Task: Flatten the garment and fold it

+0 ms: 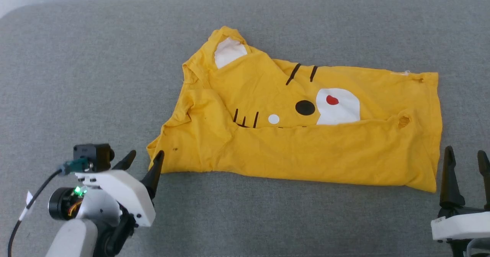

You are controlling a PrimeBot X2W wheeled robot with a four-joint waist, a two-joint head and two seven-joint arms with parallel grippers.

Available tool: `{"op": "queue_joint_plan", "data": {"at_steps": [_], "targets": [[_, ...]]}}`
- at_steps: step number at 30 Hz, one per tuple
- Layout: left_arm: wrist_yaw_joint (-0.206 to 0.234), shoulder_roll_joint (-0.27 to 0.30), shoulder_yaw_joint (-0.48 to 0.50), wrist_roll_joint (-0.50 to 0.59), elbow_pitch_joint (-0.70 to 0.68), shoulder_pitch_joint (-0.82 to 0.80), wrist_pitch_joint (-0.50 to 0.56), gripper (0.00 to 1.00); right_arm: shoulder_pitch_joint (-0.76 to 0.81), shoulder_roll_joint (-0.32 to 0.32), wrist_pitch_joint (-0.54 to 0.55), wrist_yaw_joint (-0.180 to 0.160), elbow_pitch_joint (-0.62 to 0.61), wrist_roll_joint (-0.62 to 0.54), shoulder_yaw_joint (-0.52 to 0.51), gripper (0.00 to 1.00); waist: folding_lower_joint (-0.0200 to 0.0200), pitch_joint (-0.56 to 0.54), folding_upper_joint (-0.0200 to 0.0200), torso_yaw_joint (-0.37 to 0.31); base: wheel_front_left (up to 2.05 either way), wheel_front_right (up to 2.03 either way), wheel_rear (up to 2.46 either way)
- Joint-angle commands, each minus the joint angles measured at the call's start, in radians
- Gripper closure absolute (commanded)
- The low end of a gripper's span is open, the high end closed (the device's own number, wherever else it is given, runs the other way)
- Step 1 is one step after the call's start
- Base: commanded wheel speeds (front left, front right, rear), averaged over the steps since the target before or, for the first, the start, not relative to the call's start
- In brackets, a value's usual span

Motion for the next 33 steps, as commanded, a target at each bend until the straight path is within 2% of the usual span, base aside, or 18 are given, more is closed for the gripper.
{"op": "queue_joint_plan", "data": {"at_steps": [1,8,16,17,18,21,27,33], "targets": [[-0.008,0.005,0.002,-0.012,0.014,-0.028,0.013,0.0,-0.014,0.002,0.002,-0.002,0.002,-0.003,0.003,0.0,-0.0001,0.009,0.0,-0.003,0.0,0.0,0.0],[-0.023,0.011,-0.001,-0.073,0.104,-0.081,0.11,0.0,-0.027,0.002,0.008,-0.002,0.007,-0.002,0.008,0.0,-0.0001,0.034,0.0,-0.021,0.0,0.0,0.0],[0.0,0.004,-0.003,-0.111,0.18,-0.087,0.189,0.0,-0.027,0.002,0.007,-0.002,0.011,0.001,0.009,0.0,-0.0001,0.044,0.0,-0.038,0.0,0.0,0.0],[-0.003,-0.003,-0.002,-0.121,0.188,-0.086,0.189,0.58,-0.027,0.002,0.007,-0.002,0.012,0.001,0.009,0.0,-0.0001,0.043,0.0,-0.039,0.0,0.0,0.0],[-0.008,-0.009,-0.004,-0.13,0.194,-0.084,0.19,1.0,-0.028,0.002,0.008,-0.002,0.013,0.001,0.009,0.0,-0.0001,0.042,0.0,-0.04,0.0,0.0,0.0],[-0.029,-0.02,-0.009,-0.154,0.203,-0.08,0.191,1.0,-0.03,0.002,0.011,-0.002,0.014,-0.002,0.007,0.0,-0.0001,0.038,0.0,-0.041,0.0,0.0,0.0],[-0.036,-0.04,0.016,-0.176,0.181,-0.06,0.123,1.0,-0.046,0.002,0.042,-0.002,-0.004,-0.036,0.007,0.0,-0.0001,0.023,0.0,-0.035,0.0,0.0,0.0],[-0.027,-0.05,0.019,-0.173,0.122,-0.015,0.086,1.0,-0.063,0.002,0.149,-0.002,-0.05,-0.053,0.007,0.0,-0.0001,0.02,0.0,-0.021,0.0,0.0,0.0]]}}
